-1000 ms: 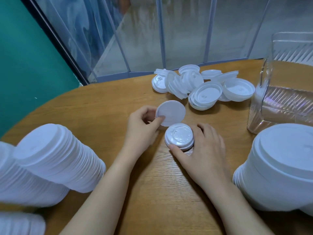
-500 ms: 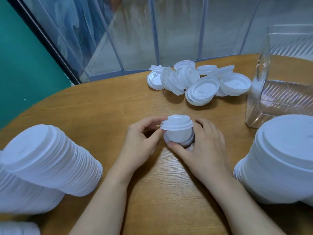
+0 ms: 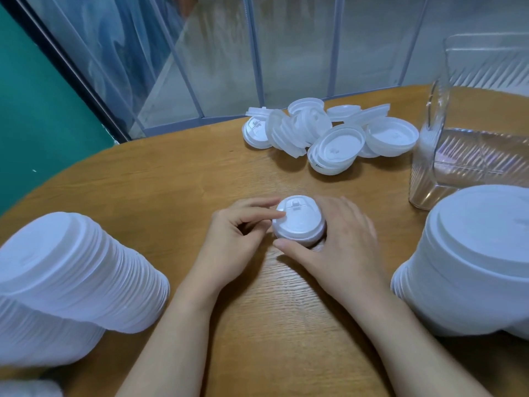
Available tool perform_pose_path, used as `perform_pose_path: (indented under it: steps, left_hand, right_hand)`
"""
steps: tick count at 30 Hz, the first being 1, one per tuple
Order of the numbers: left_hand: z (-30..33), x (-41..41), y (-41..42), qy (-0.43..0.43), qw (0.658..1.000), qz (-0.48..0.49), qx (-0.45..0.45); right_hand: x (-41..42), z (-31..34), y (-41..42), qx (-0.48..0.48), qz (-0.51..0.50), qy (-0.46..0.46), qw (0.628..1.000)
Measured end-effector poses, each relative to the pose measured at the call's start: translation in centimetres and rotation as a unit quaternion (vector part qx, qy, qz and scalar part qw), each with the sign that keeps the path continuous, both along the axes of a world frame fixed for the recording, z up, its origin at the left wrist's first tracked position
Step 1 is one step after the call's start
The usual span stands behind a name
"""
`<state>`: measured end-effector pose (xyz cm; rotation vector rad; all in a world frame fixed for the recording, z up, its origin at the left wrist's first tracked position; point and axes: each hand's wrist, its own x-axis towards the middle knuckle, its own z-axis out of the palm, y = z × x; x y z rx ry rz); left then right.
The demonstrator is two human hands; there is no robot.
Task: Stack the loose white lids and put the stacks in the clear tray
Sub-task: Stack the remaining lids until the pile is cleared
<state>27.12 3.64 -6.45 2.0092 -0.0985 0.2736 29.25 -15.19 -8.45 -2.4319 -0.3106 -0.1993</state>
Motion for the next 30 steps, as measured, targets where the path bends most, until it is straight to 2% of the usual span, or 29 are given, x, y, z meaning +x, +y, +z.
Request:
perform_pose_path:
  steps: [5, 11, 16, 19, 25, 30]
  left_hand:
    - [-0.2, 0.3, 0.2, -0.022, 0.998, 0.023, 0.054]
    - [1.7, 4.3, -0.9, -0.004, 0.990, 0.140, 0.001]
    - [2.7, 10.4, -1.3, 0.088, 0.986, 0.142, -0.028]
    - [3.0, 11.9, -1.5, 0.109, 0.987, 0.115, -0.020]
    - [1.9, 13.1, -1.9, 0.067, 0.994, 0.088, -0.011]
    - [1.2, 14.0, -2.3, 0.006, 0.993, 0.115, 0.017]
  right_hand:
    - [0.0, -0.3, 0.1, -0.008, -0.005, 0.015, 1.000]
    - [0.0, 0.2, 0.3, -0.012, -0.017, 0.012, 1.000]
    - [0.0, 0.2, 0.3, -0.002, -0.030, 0.012, 0.999]
    - [-0.1, 0.3, 0.3, 0.012, -0.039, 0.003, 0.999]
    - [-0.3, 0.5, 0.4, 0.018, -0.042, -0.004, 0.999]
    - [-0.2, 0.7, 0.4, 0.029, -0.040, 0.000, 0.999]
